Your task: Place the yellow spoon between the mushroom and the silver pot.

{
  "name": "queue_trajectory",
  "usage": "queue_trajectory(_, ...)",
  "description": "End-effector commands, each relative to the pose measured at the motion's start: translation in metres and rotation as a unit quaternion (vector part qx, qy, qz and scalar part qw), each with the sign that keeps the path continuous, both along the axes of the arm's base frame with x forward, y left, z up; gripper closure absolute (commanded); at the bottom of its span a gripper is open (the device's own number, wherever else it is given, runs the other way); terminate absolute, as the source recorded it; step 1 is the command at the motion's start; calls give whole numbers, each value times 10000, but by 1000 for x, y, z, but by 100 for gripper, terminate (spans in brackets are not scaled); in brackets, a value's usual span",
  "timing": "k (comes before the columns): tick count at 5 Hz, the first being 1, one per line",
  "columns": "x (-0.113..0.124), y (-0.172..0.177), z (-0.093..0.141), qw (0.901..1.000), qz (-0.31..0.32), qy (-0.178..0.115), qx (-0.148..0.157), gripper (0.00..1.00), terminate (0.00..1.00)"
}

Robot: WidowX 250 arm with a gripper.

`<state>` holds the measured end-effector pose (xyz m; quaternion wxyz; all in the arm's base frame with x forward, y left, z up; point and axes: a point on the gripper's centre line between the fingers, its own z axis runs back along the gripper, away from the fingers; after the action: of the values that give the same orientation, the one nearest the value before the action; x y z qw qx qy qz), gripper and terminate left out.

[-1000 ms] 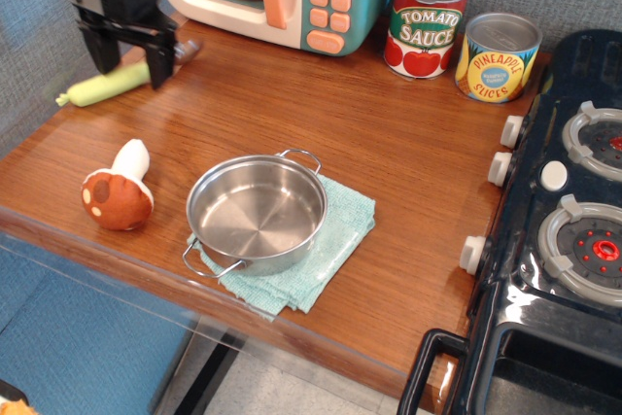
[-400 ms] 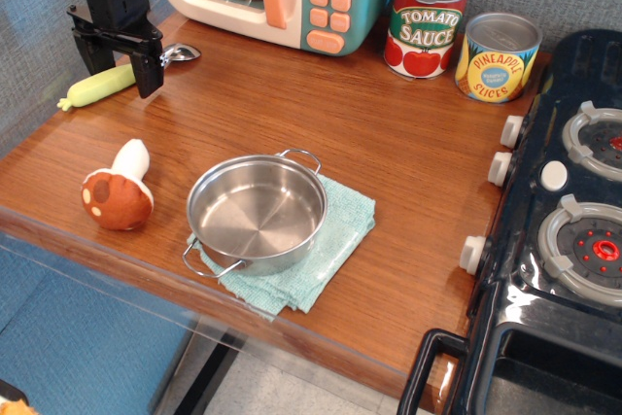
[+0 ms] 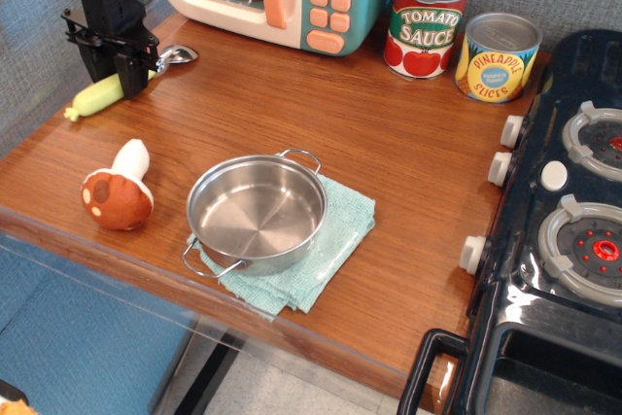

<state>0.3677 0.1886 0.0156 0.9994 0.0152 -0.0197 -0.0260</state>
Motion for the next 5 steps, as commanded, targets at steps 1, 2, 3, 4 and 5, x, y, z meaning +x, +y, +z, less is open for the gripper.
queue_trajectory(1, 0, -30, 74, 9953, 750, -617, 52, 100, 0)
queue_trajectory(2, -4, -51, 74, 9896, 1308, -596, 22, 100, 0)
queue_trajectory(3, -4, -90, 62, 9896, 1381, -404, -46, 100, 0)
queue_trajectory(4, -7, -116, 43, 9916, 1273, -190, -114, 100, 0)
queue_trajectory(5, -4, -135, 28, 9943, 1054, -109, -106, 100, 0)
